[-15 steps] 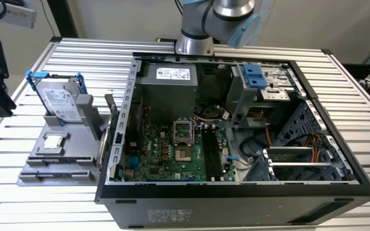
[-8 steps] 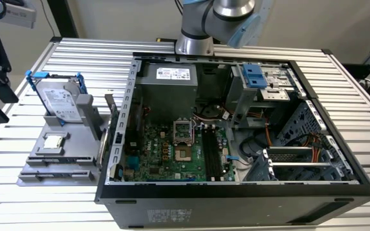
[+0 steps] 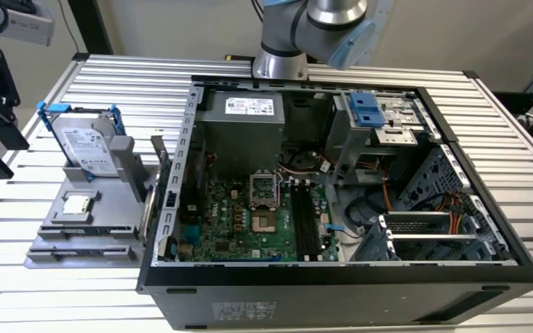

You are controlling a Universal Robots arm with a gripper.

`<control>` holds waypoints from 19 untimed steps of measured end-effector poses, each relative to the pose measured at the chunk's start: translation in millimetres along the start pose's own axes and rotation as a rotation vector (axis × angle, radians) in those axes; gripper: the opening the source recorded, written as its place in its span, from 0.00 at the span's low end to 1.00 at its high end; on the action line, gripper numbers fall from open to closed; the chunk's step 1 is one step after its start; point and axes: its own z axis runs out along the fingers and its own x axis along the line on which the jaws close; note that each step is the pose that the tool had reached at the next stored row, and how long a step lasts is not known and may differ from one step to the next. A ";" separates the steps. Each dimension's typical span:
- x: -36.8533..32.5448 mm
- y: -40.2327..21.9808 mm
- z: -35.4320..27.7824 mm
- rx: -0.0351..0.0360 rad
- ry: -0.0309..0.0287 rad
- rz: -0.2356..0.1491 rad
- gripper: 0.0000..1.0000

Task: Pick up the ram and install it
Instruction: 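Pick up the ram and move it above insertion slot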

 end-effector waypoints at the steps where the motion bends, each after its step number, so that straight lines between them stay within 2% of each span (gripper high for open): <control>1: 0.0 0.0 0.9 0.0002 -0.0001 0.009 1.00; 19: 0.7 -0.1 29.0 0.0003 0.0002 0.011 1.00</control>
